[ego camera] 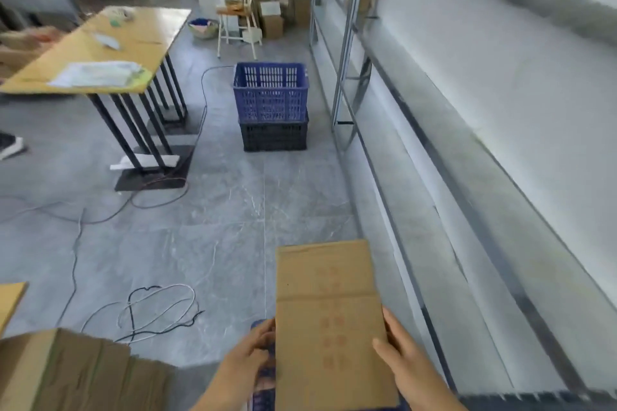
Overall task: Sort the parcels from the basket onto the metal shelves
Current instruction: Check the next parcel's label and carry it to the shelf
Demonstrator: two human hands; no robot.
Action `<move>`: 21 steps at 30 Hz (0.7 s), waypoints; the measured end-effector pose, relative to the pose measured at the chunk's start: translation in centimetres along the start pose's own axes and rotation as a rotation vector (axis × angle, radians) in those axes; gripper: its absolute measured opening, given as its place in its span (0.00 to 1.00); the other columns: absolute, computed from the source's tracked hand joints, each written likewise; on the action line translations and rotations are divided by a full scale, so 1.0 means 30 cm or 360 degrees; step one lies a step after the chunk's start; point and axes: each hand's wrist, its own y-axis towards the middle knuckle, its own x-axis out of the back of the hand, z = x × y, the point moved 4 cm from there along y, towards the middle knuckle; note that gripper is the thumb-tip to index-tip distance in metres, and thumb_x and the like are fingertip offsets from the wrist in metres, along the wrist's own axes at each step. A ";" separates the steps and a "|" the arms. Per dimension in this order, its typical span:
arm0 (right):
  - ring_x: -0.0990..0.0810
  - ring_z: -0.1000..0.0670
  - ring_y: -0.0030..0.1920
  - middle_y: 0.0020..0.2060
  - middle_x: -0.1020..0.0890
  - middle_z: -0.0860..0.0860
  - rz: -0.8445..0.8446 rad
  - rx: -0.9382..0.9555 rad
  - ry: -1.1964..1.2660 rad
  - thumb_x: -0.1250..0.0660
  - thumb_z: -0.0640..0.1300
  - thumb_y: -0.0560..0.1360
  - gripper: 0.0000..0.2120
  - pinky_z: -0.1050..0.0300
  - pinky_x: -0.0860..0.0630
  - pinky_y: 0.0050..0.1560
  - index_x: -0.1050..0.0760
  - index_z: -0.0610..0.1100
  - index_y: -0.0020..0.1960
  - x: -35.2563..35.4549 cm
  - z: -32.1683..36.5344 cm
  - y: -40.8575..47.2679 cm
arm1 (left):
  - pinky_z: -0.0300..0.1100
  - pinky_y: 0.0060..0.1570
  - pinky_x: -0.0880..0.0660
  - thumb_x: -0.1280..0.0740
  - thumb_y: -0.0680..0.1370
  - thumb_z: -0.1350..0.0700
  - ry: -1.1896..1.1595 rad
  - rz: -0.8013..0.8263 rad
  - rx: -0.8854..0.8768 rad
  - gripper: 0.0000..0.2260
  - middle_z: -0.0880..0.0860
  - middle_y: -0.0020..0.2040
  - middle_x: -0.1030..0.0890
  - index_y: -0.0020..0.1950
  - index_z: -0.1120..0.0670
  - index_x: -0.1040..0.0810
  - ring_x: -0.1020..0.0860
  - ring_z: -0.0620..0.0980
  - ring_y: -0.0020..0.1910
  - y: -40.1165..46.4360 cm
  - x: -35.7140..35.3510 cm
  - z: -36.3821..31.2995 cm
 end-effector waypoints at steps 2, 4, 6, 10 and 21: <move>0.32 0.49 0.78 0.80 0.32 0.53 -0.0005 -0.0013 -0.0012 0.39 0.39 0.86 0.29 0.43 0.36 0.80 0.42 0.53 0.84 0.004 0.083 -0.084 | 0.40 0.31 0.18 0.47 0.81 0.76 0.0056 -0.0054 -0.0144 0.27 0.53 0.48 0.17 0.65 0.51 0.20 0.18 0.47 0.34 -0.108 -0.005 -0.085; 0.29 0.51 0.76 0.77 0.28 0.57 -0.0055 0.0050 0.0005 0.39 0.43 0.86 0.29 0.44 0.33 0.79 0.42 0.59 0.83 0.021 0.160 -0.153 | 0.39 0.35 0.18 0.46 0.83 0.73 0.0126 -0.0051 -0.0285 0.25 0.52 0.48 0.16 0.64 0.48 0.20 0.17 0.45 0.35 -0.196 -0.046 -0.178; 0.24 0.56 0.71 0.72 0.22 0.61 -0.0082 0.0148 0.0024 0.38 0.44 0.86 0.28 0.50 0.25 0.72 0.39 0.64 0.81 0.042 0.212 -0.205 | 0.40 0.39 0.17 0.42 0.84 0.70 0.0207 -0.0077 -0.0421 0.22 0.49 0.48 0.15 0.65 0.46 0.20 0.15 0.44 0.41 -0.263 -0.065 -0.229; 0.19 0.65 0.61 0.61 0.17 0.69 -0.0140 0.0333 0.0102 0.38 0.43 0.86 0.27 0.69 0.19 0.51 0.34 0.72 0.74 0.098 0.294 -0.257 | 0.39 0.51 0.22 0.37 0.85 0.61 0.0385 -0.0124 -0.0705 0.20 0.36 0.51 0.15 0.65 0.36 0.22 0.18 0.40 0.52 -0.347 -0.112 -0.310; 0.23 0.62 0.69 0.70 0.22 0.62 -0.0197 0.0458 0.0239 0.40 0.39 0.86 0.30 0.57 0.28 0.69 0.37 0.75 0.71 0.168 0.290 -0.367 | 0.46 0.55 0.20 0.16 0.49 0.32 0.0260 0.0141 -0.0516 0.63 0.51 0.71 0.20 0.80 0.48 0.36 0.18 0.51 0.64 -0.443 -0.155 -0.314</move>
